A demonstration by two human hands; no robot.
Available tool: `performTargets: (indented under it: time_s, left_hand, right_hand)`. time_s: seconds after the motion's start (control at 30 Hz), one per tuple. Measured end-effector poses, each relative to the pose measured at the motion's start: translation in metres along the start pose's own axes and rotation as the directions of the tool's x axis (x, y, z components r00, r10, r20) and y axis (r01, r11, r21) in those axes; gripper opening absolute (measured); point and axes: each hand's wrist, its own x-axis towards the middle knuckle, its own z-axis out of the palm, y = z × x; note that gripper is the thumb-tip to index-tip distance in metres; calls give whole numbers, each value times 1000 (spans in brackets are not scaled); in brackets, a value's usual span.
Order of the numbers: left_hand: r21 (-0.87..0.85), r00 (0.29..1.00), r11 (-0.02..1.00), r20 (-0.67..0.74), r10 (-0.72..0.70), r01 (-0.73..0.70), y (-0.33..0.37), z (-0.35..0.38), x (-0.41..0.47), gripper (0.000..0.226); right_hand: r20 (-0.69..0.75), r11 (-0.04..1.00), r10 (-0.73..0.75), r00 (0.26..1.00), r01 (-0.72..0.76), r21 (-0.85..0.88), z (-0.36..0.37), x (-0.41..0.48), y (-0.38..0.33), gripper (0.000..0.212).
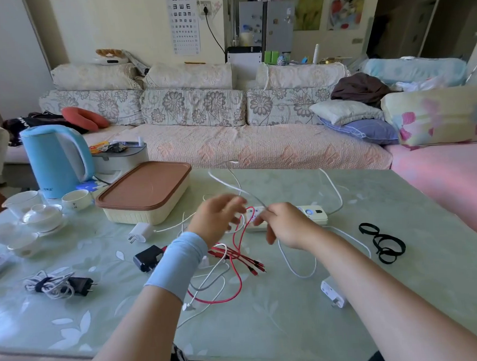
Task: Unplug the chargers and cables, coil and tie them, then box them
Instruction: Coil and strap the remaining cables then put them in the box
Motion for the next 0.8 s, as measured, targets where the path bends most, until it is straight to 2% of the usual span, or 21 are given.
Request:
performTargets:
  time_s: [0.03, 0.07, 0.13, 0.2, 0.23, 0.3, 0.4, 0.5, 0.57, 0.6, 0.67, 0.73, 0.8]
  left_hand:
    - [249, 996, 968, 94, 4, -27, -7, 6, 0, 20]
    - [415, 981, 909, 189, -39, -44, -14, 14, -1, 19]
    - [570, 918, 819, 354, -179, -60, -24, 30, -3, 20]
    - [693, 843, 710, 452, -292, -125, -34, 44, -4, 25]
    - [759, 824, 623, 468, -319, -190, -38, 47, -2, 28]
    - [860, 839, 445, 422, -344, -250, -42, 44, 4, 40]
    - [937, 842, 303, 302, -447, -175, -42, 33, 17, 44]
    - [970, 830, 139, 241, -503, -198, -38, 39, 25, 44]
    - [974, 876, 154, 218, -430, -167, -26, 52, 24, 46]
    - [966, 916, 209, 218, -337, -154, -17, 60, 24, 43]
    - [895, 957, 412, 252, -147, -172, 1, 79, 22, 31]
    - [755, 943, 625, 321, -90, -197, 14, 99, 18, 28]
    - [673, 890, 702, 437, -127, -231, 19, 116, 10, 36]
  right_hand:
    - [-12, 999, 38, 999, -38, -17, -4, -1, 8, 29]
    - [-15, 997, 76, 997, -76, -34, -9, -2, 16, 27]
    - [-4, 987, 125, 992, -125, -102, -16, -5, 32, 26]
    - [16, 972, 135, 991, -129, -195, -20, -10, 41, 28]
    - [25, 963, 153, 988, -144, -226, -23, -12, 45, 29]
    - [42, 945, 190, 981, -171, -279, -27, -17, 51, 32]
    - [52, 916, 229, 972, -198, -348, -30, -25, 55, 27]
    - [58, 909, 265, 962, -230, -348, -31, -24, 66, 30]
    - [89, 902, 301, 950, -253, -349, -33, -24, 75, 26]
    - [100, 893, 312, 945, -256, -369, -34, -26, 79, 25]
    - [87, 870, 329, 940, -265, -416, -40, -32, 81, 31]
    - [24, 823, 356, 934, -301, -482, -47, -38, 85, 28]
    - [-65, 743, 415, 908, -379, -552, -54, -41, 96, 31]
